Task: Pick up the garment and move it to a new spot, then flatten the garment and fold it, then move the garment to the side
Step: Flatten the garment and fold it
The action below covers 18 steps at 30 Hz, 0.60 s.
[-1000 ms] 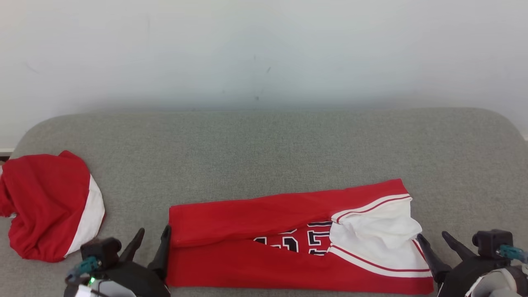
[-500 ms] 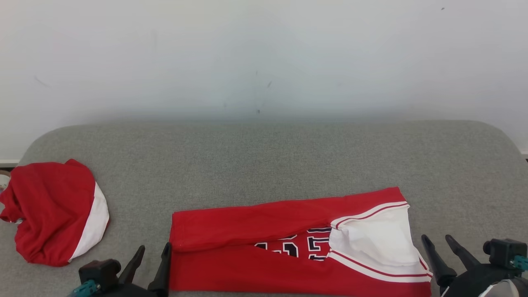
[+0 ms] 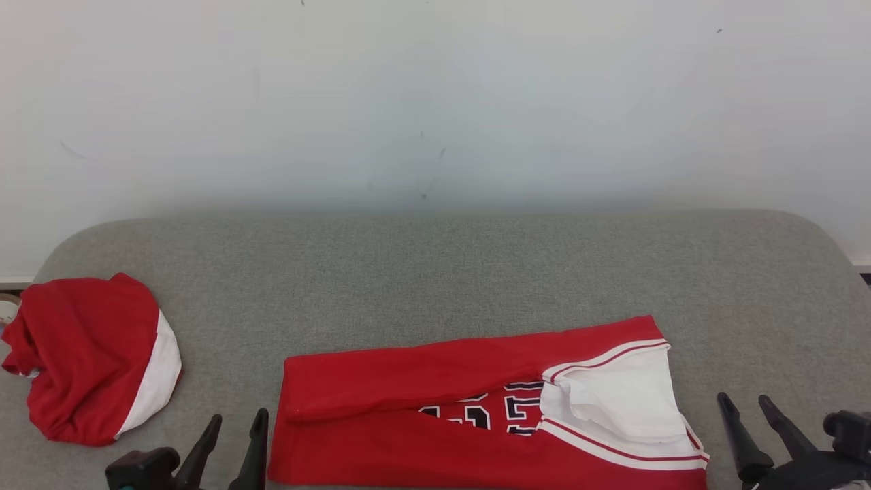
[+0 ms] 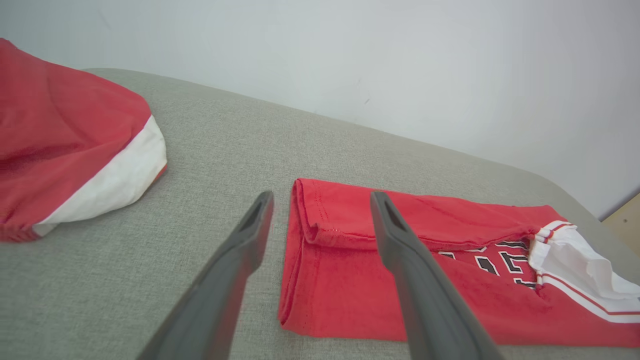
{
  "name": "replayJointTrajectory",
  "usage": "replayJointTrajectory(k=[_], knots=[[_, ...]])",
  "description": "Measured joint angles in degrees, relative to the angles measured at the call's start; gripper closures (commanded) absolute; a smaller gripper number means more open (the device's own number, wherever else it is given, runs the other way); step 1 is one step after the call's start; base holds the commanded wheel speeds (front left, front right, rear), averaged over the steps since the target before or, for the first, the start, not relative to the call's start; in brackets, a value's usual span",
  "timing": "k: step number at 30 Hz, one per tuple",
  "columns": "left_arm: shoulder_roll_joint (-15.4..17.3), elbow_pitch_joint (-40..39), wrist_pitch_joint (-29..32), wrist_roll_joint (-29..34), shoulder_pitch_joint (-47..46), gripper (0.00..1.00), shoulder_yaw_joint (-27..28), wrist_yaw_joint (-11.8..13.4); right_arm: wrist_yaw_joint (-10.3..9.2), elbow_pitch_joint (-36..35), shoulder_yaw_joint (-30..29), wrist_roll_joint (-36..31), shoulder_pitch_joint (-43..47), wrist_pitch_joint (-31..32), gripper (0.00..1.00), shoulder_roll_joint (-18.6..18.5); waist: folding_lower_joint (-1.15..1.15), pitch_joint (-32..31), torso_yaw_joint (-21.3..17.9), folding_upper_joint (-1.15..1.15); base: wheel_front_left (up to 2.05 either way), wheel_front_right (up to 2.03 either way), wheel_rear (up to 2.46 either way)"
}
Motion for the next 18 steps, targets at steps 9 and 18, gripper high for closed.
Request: replayJointTrajectory(k=[9,18], knots=[[1.23,-3.68,0.00,1.47,2.03,0.00,2.42,0.70,-1.86,-4.92,-3.10,-1.08,3.12,-0.01,0.00,0.22,0.00,0.34,0.83,0.00,0.00,0.00,0.00],[0.29,-6.99,-0.01,3.41,3.43,0.00,3.94,0.98,-4.05,-3.46,-2.00,-3.94,-0.79,0.74,0.00,-0.26,0.01,1.29,2.45,0.00,0.00,0.00,0.00]])
